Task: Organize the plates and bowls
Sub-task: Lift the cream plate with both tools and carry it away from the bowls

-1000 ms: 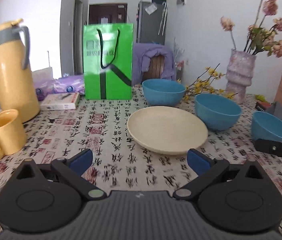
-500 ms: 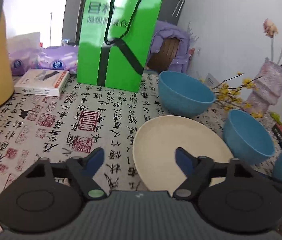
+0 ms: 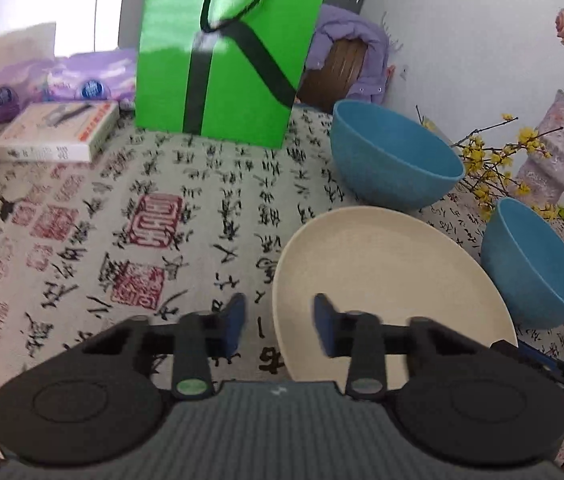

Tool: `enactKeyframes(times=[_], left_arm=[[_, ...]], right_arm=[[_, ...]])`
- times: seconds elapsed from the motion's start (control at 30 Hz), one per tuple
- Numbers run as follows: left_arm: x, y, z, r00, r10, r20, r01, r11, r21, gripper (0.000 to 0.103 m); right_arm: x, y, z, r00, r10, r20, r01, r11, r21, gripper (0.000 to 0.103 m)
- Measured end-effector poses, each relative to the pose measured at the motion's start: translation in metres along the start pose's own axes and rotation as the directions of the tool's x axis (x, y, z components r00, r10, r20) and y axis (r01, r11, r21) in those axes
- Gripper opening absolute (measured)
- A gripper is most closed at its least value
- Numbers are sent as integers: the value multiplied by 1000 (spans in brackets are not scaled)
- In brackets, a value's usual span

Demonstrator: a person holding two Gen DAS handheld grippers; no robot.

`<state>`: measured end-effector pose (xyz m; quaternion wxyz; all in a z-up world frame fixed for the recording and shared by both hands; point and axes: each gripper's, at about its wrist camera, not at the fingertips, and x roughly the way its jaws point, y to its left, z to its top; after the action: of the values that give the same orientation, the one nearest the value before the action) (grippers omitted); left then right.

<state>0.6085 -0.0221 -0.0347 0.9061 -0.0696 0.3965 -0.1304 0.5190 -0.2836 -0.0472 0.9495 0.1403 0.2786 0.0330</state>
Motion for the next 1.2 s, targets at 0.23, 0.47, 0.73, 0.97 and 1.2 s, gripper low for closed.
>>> enactKeyframes(times=[0.23,0.47,0.73,0.97,1.2], left_arm=[[2,-6,-3,1000,21,-3,-21,1000,8,14],[-26,-13,-10,1000,21,13,-21,999,26,14],[-78,-26,-24,998,18,63,-19,999,25,14],[-145,-40,-47,991,25,132,-26,1000,8,14],[-205,-58,-88,989,42,141,-39,999,-24,14]], right_arm=[[2,-2,0,1000,9,-11,-9,1000,1,20],[-13,2,6,1000,-4,23,4,1000,-5,17],[-60,14,8,998,-1,65,2,1000,-14,17],[-123,25,-5,995,29,100,-24,999,-44,17],[-189,25,-24,994,58,93,-51,996,-70,17]])
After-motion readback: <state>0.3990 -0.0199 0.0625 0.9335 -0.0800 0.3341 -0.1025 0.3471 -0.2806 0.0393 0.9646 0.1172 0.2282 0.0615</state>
